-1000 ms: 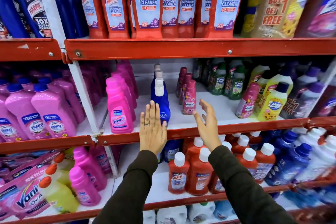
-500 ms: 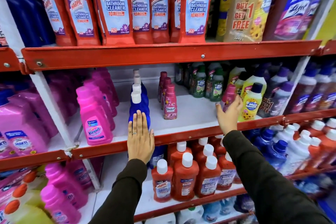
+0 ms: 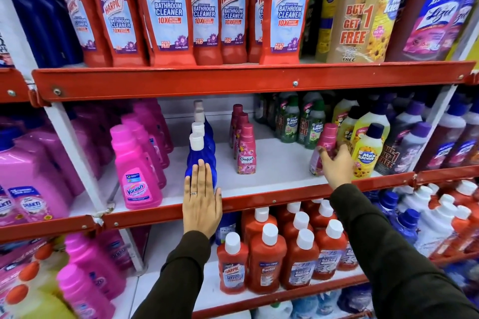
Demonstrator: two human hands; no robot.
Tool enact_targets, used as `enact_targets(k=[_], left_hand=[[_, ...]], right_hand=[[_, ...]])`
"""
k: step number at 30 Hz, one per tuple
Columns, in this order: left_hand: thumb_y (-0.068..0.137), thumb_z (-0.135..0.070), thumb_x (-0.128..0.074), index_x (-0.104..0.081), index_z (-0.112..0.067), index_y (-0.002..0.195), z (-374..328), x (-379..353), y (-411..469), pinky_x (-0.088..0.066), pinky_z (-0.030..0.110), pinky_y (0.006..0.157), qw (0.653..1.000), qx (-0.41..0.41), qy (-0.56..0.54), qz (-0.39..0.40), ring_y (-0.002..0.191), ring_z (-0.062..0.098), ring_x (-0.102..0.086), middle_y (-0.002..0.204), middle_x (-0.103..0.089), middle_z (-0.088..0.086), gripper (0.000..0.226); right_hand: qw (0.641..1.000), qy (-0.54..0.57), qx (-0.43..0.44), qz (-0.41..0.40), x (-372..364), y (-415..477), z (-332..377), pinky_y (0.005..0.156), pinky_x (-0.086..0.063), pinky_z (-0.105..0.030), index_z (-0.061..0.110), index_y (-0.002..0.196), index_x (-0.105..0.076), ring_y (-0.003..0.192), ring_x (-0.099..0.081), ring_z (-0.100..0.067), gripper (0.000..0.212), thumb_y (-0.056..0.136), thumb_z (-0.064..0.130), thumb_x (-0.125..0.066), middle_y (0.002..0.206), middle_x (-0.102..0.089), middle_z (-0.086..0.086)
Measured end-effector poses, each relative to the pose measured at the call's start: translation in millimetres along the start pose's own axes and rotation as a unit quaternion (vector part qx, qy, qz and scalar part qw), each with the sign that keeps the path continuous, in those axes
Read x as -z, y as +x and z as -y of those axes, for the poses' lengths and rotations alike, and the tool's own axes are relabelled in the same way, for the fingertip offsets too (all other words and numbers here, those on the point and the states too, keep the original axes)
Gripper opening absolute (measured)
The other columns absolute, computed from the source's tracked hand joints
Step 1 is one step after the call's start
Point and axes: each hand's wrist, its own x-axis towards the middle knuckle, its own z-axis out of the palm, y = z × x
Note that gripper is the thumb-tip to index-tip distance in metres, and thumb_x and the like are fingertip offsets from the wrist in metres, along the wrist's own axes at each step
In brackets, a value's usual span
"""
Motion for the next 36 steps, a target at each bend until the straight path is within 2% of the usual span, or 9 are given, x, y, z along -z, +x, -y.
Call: enact_targets(k=[5, 9, 12, 15, 22, 25, 31, 34, 36], left_hand=[[0.101, -0.027, -0.036, -0.012, 0.004, 0.159, 0, 1, 0, 0.010, 0.037, 0.132, 1.000, -0.002, 0.003, 0.008, 0.158, 0.034, -0.013, 0.166, -0.026, 0.024, 0.070], [0.101, -0.028, -0.034, -0.010, 0.003, 0.160, 0, 1, 0, 0.010, 0.037, 0.132, 1.000, -0.001, -0.006, 0.006, 0.162, 0.028, 0.004, 0.168, -0.022, 0.022, 0.070], [0.101, -0.028, -0.034, -0.012, 0.003, 0.160, 1, 2, -1, 0.010, 0.037, 0.132, 1.000, -0.003, -0.009, 0.011, 0.157, 0.033, -0.016, 0.168, -0.017, 0.018, 0.069], [0.101, -0.028, -0.033, -0.011, 0.002, 0.160, 0, 2, 0, 0.010, 0.037, 0.132, 1.000, 0.002, -0.017, 0.012, 0.155, 0.033, -0.020, 0.169, -0.019, 0.019, 0.070], [0.103, -0.029, -0.028, 0.011, -0.004, 0.163, 1, 1, -2, 0.014, 0.037, 0.131, 0.999, 0.004, -0.036, 0.014, 0.159, 0.029, -0.001, 0.172, 0.022, 0.013, 0.076], [0.103, -0.030, -0.027, 0.012, -0.004, 0.163, 2, -1, -3, 0.014, 0.038, 0.131, 0.999, 0.002, -0.029, 0.020, 0.161, 0.027, 0.010, 0.171, 0.026, 0.011, 0.076], [0.103, -0.029, -0.029, 0.008, -0.005, 0.164, 2, -2, -3, 0.013, 0.038, 0.132, 0.999, 0.003, -0.001, 0.035, 0.162, 0.024, 0.016, 0.173, 0.019, 0.012, 0.075], [0.102, -0.028, -0.033, -0.003, -0.001, 0.164, 0, 3, -2, 0.010, 0.038, 0.132, 0.999, 0.004, 0.004, 0.047, 0.160, 0.032, -0.009, 0.172, -0.006, 0.016, 0.073], [0.102, -0.027, -0.034, -0.009, 0.000, 0.161, -4, 10, -2, 0.004, 0.040, 0.131, 0.998, 0.026, -0.006, 0.055, 0.157, 0.034, -0.021, 0.169, -0.014, 0.018, 0.070]], right_hand=[[0.994, 0.053, 0.082, 0.039, -20, -42, 26, 0.096, -0.047, -0.034, 0.009, 0.135, -0.053, 0.104, -0.059, -0.018, 0.048, 0.094, 0.029, -0.069, 0.118, -0.063, -0.006], [0.986, 0.087, 0.112, 0.090, -44, -77, 44, 0.096, -0.050, -0.035, 0.020, 0.122, -0.056, 0.108, -0.062, -0.018, 0.043, 0.089, 0.040, -0.074, 0.116, -0.066, -0.001], [0.981, 0.089, 0.121, 0.119, -62, -96, 52, 0.095, -0.052, -0.036, 0.024, 0.117, -0.055, 0.109, -0.063, -0.019, 0.043, 0.086, 0.045, -0.076, 0.116, -0.068, 0.000], [0.982, 0.075, 0.120, 0.129, -76, -107, 56, 0.093, -0.055, -0.036, 0.023, 0.117, -0.054, 0.107, -0.064, -0.018, 0.046, 0.085, 0.047, -0.077, 0.118, -0.067, -0.001], [0.984, 0.050, 0.114, 0.129, -93, -115, 55, 0.087, -0.060, -0.034, 0.021, 0.119, -0.053, 0.102, -0.065, -0.017, 0.051, 0.083, 0.049, -0.077, 0.119, -0.067, -0.003], [0.985, 0.042, 0.112, 0.128, -95, -116, 55, 0.087, -0.059, -0.031, 0.021, 0.121, -0.052, 0.102, -0.065, -0.016, 0.054, 0.083, 0.052, -0.076, 0.120, -0.066, -0.002], [0.978, 0.082, 0.092, 0.168, -94, -114, 52, 0.085, -0.048, -0.012, 0.020, 0.136, -0.042, 0.113, -0.057, -0.014, 0.067, 0.084, 0.042, -0.078, 0.131, -0.053, 0.000], [0.969, 0.148, 0.022, 0.197, -88, -118, 42, 0.108, -0.046, -0.034, 0.020, 0.151, -0.029, 0.132, -0.047, -0.020, 0.083, 0.087, 0.047, -0.074, 0.148, -0.043, -0.005], [0.962, 0.170, -0.016, 0.215, -83, -118, 34, 0.108, -0.040, -0.033, 0.021, 0.155, -0.025, 0.137, -0.043, -0.018, 0.082, 0.091, 0.053, -0.065, 0.157, -0.038, -0.005]])
